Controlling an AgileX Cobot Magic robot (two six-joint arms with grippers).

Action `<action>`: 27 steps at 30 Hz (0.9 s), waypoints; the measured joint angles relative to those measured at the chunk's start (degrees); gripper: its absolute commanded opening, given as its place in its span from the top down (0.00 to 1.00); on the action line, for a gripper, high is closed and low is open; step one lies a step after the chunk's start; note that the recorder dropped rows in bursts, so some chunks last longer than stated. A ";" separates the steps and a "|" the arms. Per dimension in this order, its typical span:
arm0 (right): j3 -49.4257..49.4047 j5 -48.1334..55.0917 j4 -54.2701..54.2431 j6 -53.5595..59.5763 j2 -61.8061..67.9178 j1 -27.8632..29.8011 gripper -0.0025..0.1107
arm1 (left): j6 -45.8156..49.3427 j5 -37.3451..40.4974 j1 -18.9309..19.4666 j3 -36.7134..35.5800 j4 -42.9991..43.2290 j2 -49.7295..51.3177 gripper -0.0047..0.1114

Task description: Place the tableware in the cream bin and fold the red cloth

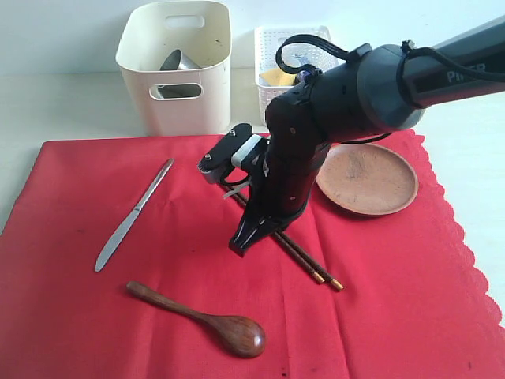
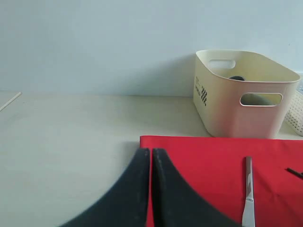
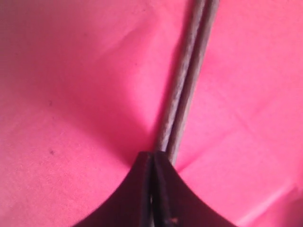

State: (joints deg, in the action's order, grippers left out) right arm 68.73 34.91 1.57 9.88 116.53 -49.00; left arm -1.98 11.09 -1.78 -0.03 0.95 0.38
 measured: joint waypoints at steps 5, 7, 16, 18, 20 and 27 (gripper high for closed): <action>0.00 0.00 -0.39 -3.05 0.00 0.00 0.84 | 0.00 0.00 0.00 0.00 0.00 0.00 0.93; 0.00 0.00 -0.80 -4.17 0.00 0.00 0.75 | 0.00 0.00 0.00 0.00 0.00 0.00 0.93; 0.00 1.03 -1.57 -5.17 0.37 0.00 0.60 | 0.00 0.00 0.00 0.00 0.00 0.00 0.93; 0.00 1.03 -1.57 -5.06 0.37 0.00 0.60 | 0.00 0.00 0.00 0.00 0.00 0.00 0.93; 0.00 1.03 -1.57 -4.51 0.37 0.00 0.60 | 0.00 0.00 0.00 0.00 0.00 0.00 0.93; 1.36 2.98 -1.57 -7.22 0.37 0.00 0.54 | 0.00 0.00 0.00 0.00 0.00 0.00 0.93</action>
State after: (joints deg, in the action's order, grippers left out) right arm 70.09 37.89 0.00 2.67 116.91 -49.00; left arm -1.98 11.09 -1.78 -0.03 0.95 0.38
